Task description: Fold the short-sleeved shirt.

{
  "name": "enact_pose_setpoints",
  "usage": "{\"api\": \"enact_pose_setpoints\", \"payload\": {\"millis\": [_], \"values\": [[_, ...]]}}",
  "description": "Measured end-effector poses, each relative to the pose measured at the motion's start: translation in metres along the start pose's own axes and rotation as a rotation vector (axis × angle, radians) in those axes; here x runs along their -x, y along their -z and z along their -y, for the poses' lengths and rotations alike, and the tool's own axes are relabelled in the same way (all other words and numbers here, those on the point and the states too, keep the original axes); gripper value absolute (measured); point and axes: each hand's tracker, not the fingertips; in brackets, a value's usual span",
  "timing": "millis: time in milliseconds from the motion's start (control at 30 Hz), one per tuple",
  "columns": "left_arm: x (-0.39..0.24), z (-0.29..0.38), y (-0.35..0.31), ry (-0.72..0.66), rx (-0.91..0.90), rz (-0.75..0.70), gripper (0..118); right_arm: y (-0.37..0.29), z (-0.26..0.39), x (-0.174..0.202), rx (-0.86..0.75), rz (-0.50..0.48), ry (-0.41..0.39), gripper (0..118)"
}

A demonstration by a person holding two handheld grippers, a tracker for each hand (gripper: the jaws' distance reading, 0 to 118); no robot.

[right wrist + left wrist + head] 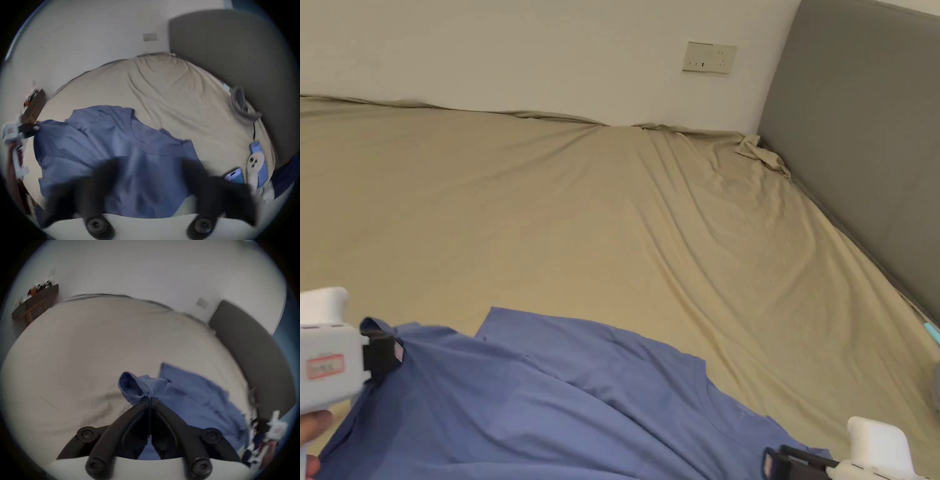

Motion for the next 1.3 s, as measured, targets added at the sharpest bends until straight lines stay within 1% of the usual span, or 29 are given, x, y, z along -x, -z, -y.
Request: {"api": "enact_pose_setpoints", "payload": {"millis": [33, 67, 100, 167, 200, 233, 267, 300, 333, 367, 400, 433, 467, 500, 533, 600, 700, 733, 767, 800, 867, 967, 1000, 1067, 1100, 1133, 1167, 1233, 1300], "values": [[-0.003, -0.002, -0.017, 0.000, -0.026, 0.004, 0, 0.000, 0.003, -0.003, 0.005, 0.024, 0.053, 114], [-0.007, -0.003, -0.032, 0.018, -0.052, -0.009, 0, -0.008, 0.007, -0.005, -0.085, 0.003, 0.099, 117], [-0.011, -0.003, -0.045, 0.049, -0.078, -0.020, 0, -0.008, 0.008, -0.006, -0.089, -0.005, 0.103, 118], [-0.023, 0.000, -0.070, 0.080, -0.103, -0.025, 0, -0.004, 0.011, -0.005, 0.004, 0.048, 0.086, 118], [-0.025, 0.001, -0.078, 0.081, -0.105, -0.013, 0, 0.023, 0.016, -0.007, 0.049, 0.065, 0.061, 118], [-0.028, 0.002, -0.085, 0.081, -0.106, -0.003, 0, 0.036, 0.020, -0.008, 0.104, 0.081, 0.064, 118], [-0.026, 0.001, -0.090, 0.080, -0.104, 0.005, 0, 0.044, 0.021, -0.008, 0.182, 0.074, 0.081, 117], [-0.027, 0.002, -0.093, 0.081, -0.109, 0.002, 0, 0.050, 0.023, -0.009, 0.254, 0.014, 0.101, 117], [-0.027, 0.004, -0.097, 0.080, -0.113, -0.004, 0, 0.056, 0.025, -0.011, 0.282, -0.053, 0.130, 113], [-0.027, 0.005, -0.098, 0.075, -0.112, -0.005, 0, 0.054, 0.026, -0.010, 0.257, -0.040, 0.148, 93], [-0.023, 0.006, -0.100, 0.062, -0.110, 0.004, 0, 0.050, 0.025, -0.008, 0.222, -0.021, 0.125, 70], [-0.020, 0.007, -0.102, 0.044, -0.108, 0.018, 0, 0.047, 0.021, -0.006, 0.188, -0.054, 0.100, 36], [-0.017, 0.008, -0.103, 0.011, -0.106, 0.037, 0, 0.037, 0.018, -0.003, 0.170, -0.095, 0.098, 14], [-0.012, 0.009, -0.105, -0.033, -0.100, 0.039, 0, 0.025, 0.013, 0.001, 0.135, -0.102, 0.081, 14], [-0.007, 0.008, -0.108, -0.069, -0.094, 0.029, 0, 0.010, 0.005, 0.008, 0.071, -0.138, 0.023, 13], [-0.001, 0.003, -0.115, -0.131, -0.124, 0.024, 0, -0.020, -0.014, 0.021, -0.018, -0.165, -0.077, 13], [-0.004, -0.025, -0.126, -0.157, -0.198, 0.061, 0, -0.069, -0.059, 0.048, -0.155, -0.222, -0.200, 13], [-0.006, -0.042, -0.128, -0.154, -0.214, 0.092, 0, -0.083, -0.080, 0.057, -0.201, -0.222, -0.244, 13], [-0.009, -0.054, -0.130, -0.154, -0.239, 0.109, 0, -0.093, -0.098, 0.064, -0.243, -0.202, -0.262, 13], [-0.010, -0.074, -0.132, -0.171, -0.270, 0.102, 0, -0.105, -0.122, 0.071, -0.286, -0.192, -0.260, 13], [-0.012, -0.109, -0.142, -0.198, -0.338, 0.081, 0, -0.118, -0.169, 0.078, -0.335, -0.184, -0.212, 13], [-0.012, -0.161, -0.172, -0.234, -0.504, 0.038, 0, -0.136, -0.239, 0.086, -0.401, -0.119, -0.164, 13], [-0.008, -0.177, -0.177, -0.256, -0.533, 0.039, 0, -0.142, -0.257, 0.088, -0.400, -0.111, -0.118, 13], [0.008, -0.211, -0.178, -0.329, -0.518, 0.048, 0, -0.147, -0.298, 0.091, -0.377, -0.138, -0.065, 13], [0.013, -0.224, -0.176, -0.357, -0.500, 0.060, 0, -0.150, -0.316, 0.092, -0.352, -0.159, -0.015, 13], [0.015, -0.235, -0.175, -0.365, -0.505, 0.063, 0, -0.151, -0.332, 0.094, -0.337, -0.191, 0.016, 13], [0.013, -0.245, -0.174, -0.353, -0.505, 0.052, 0, -0.153, -0.346, 0.100, -0.321, -0.206, 0.014, 13], [0.003, -0.260, -0.172, -0.264, -0.514, -0.043, 0, -0.154, -0.368, 0.113, -0.319, -0.185, 0.006, 13], [-0.007, -0.270, -0.170, -0.228, -0.510, -0.071, 0, -0.155, -0.382, 0.123, -0.321, -0.162, 0.012, 13]]}}
